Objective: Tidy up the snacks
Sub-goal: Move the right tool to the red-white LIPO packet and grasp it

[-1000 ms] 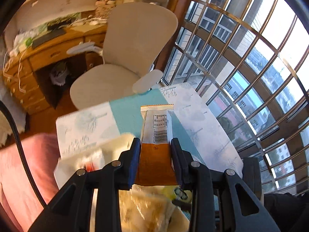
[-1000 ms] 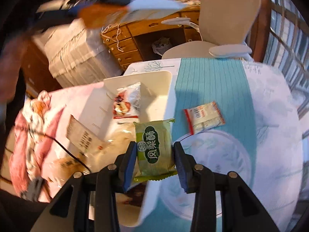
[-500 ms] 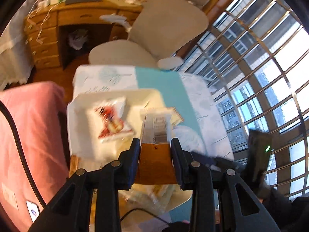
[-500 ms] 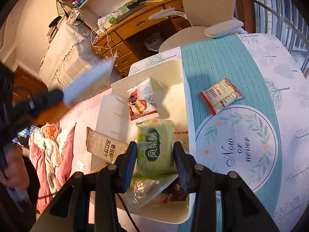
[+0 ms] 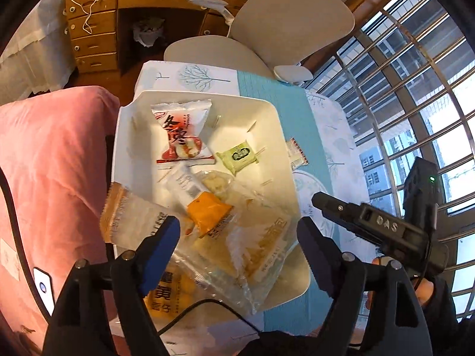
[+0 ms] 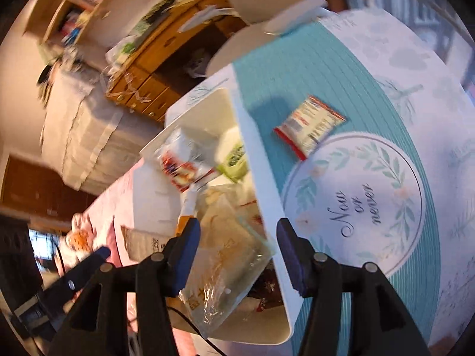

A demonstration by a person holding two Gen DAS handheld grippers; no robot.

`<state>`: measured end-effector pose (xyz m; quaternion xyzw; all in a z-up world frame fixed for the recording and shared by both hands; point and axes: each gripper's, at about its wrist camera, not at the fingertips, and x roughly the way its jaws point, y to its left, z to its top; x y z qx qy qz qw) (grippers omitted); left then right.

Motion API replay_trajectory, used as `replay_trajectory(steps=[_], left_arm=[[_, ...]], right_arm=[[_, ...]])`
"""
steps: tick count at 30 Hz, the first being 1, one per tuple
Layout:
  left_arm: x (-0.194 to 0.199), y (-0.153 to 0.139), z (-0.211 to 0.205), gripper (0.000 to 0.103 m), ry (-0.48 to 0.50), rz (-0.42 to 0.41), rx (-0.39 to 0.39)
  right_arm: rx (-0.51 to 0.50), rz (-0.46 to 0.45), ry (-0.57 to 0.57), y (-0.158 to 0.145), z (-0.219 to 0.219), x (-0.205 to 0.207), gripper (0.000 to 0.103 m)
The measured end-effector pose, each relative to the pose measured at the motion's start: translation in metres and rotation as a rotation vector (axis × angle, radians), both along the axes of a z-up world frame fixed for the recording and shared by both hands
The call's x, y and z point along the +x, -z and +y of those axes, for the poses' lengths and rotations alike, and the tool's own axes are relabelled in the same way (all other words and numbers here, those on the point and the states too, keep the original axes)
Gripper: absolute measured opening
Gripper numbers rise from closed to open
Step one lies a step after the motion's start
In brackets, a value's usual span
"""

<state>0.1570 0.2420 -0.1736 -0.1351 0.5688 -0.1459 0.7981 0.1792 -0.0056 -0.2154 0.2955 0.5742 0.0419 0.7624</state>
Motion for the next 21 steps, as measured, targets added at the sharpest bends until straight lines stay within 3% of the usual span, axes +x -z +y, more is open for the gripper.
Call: replay_trajectory(steps=[3,6,12,21], left_arm=[[-0.001,0.000,-0.006,0.080,-0.014,-0.018,0.033],[-0.001,0.002,-0.009,0.082,-0.037,-0.027,0.066],[-0.006,0.008,-0.008,0.082,-0.092,-0.032,0.094],[-0.002,0.029,-0.001,0.082,-0.115,0.021,0.093]], right_arm=[[-0.039,0.053,0.062,0.003,-0.008,0.005,0.055],[-0.060,0.071,0.106,0.005,-0.015,0.013,0.063],[-0.075,0.138,0.193,0.018,-0.026,0.040,0.064],[-0.014,0.251,0.368,0.048,-0.048,0.088,0.064]])
